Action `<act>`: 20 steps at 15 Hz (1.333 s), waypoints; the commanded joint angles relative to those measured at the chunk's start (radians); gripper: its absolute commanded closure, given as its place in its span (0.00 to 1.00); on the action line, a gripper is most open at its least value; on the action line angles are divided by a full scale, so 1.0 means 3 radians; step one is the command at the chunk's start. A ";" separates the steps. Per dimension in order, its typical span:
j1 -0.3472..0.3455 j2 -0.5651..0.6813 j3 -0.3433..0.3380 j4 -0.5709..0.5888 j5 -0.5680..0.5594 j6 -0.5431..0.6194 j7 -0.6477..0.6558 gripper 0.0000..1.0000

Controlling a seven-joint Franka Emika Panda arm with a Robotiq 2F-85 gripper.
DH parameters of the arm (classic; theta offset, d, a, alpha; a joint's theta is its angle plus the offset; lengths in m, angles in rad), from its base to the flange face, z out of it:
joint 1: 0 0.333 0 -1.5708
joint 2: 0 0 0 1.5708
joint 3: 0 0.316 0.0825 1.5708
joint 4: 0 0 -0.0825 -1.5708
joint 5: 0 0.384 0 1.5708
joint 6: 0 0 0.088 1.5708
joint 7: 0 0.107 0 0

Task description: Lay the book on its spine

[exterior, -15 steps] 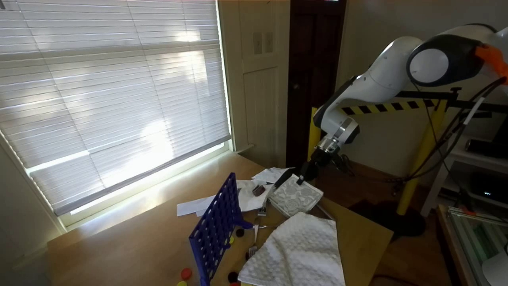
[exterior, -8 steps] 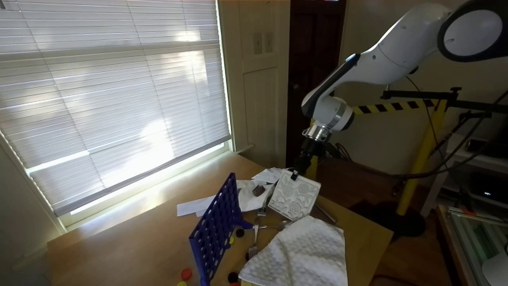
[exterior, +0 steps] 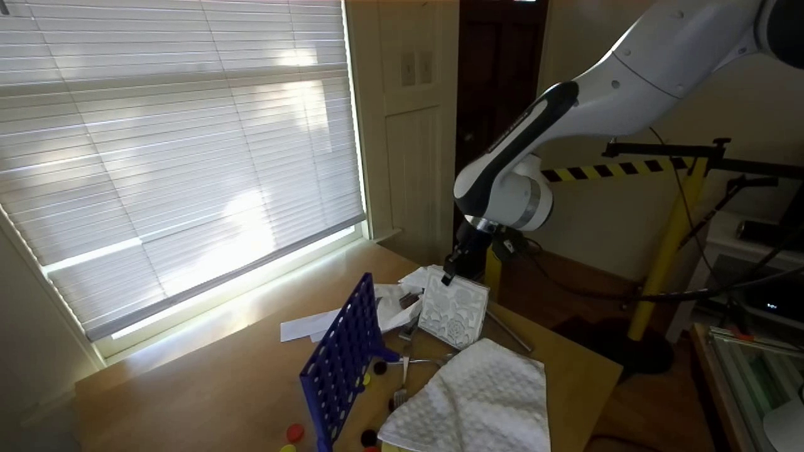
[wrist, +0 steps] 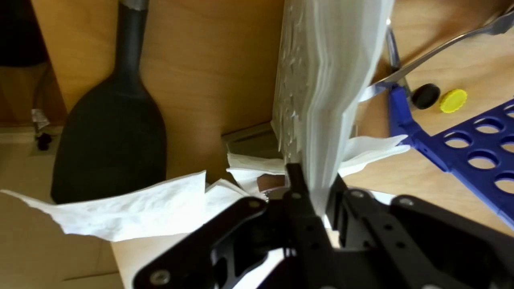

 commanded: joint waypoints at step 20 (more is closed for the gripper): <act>0.0077 -0.0300 -0.0262 -0.0350 -0.2972 -0.0070 0.2586 0.96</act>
